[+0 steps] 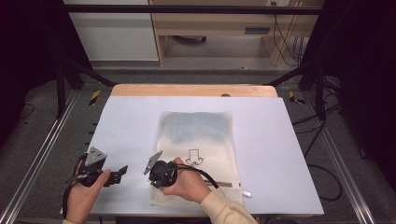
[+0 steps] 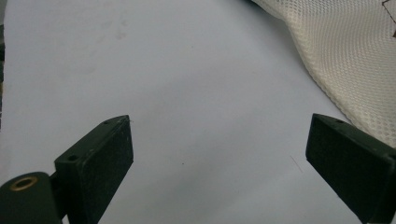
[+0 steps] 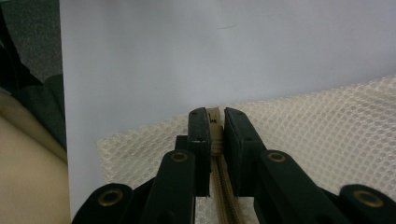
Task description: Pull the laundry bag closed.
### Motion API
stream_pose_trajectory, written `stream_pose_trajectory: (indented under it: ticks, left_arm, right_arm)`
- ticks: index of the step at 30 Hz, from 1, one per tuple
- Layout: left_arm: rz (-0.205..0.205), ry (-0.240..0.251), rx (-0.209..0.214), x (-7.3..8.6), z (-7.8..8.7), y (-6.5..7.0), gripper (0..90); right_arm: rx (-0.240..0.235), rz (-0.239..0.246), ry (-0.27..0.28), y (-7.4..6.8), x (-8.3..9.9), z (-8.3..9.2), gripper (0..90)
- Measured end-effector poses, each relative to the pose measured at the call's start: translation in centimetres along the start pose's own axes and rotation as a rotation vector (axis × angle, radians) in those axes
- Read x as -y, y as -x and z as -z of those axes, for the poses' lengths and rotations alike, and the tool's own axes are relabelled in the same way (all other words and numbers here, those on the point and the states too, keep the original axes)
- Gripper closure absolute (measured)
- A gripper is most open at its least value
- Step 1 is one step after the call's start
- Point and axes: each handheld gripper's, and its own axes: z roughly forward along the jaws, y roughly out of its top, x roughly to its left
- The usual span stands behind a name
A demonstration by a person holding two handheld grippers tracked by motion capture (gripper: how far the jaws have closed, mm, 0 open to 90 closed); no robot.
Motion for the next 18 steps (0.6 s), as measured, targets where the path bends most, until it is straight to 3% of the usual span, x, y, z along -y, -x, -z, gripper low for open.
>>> stream_pose_trajectory:
  ticks: [10,18]
  left_arm:
    - [0.006,0.002,0.052,0.1,0.5,0.7,8.8]
    - [-0.013,0.002,0.084,0.5,0.9,1.3,8.6]
  right_arm:
    - [-0.001,0.038,-0.001,-0.2,-1.0,1.9,81.6]
    - [-0.016,0.048,-0.029,0.1,-1.8,2.9,81.6]
